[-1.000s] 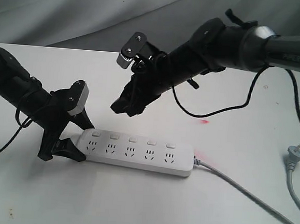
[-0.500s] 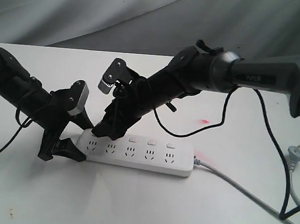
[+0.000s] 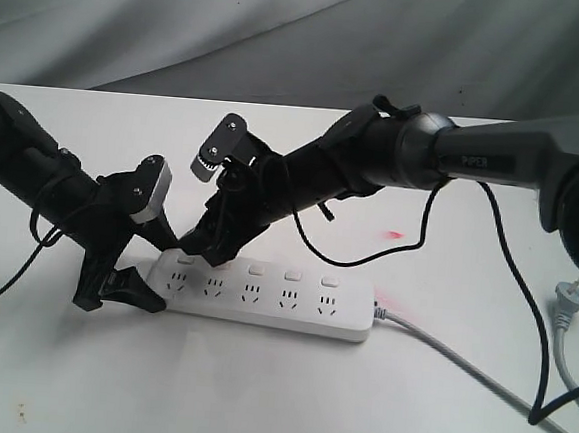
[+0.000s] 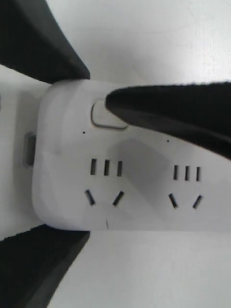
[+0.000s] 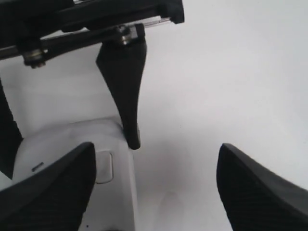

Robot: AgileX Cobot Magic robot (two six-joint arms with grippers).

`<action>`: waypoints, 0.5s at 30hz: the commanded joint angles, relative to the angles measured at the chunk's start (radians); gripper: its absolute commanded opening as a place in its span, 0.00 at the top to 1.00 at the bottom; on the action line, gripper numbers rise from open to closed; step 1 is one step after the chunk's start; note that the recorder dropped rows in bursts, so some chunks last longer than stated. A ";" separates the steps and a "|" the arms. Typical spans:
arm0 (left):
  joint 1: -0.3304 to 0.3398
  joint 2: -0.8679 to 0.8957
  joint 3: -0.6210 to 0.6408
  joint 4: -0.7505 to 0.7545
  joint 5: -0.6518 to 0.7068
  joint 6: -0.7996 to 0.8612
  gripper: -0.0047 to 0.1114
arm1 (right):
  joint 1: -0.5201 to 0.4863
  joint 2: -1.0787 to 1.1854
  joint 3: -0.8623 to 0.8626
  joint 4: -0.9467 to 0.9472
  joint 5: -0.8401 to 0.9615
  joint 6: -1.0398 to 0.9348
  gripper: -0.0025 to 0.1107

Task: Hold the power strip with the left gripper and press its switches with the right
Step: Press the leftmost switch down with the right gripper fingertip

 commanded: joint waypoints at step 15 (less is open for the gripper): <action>-0.007 -0.005 -0.003 -0.008 -0.007 0.005 0.96 | 0.036 0.013 -0.001 -0.016 -0.089 -0.032 0.40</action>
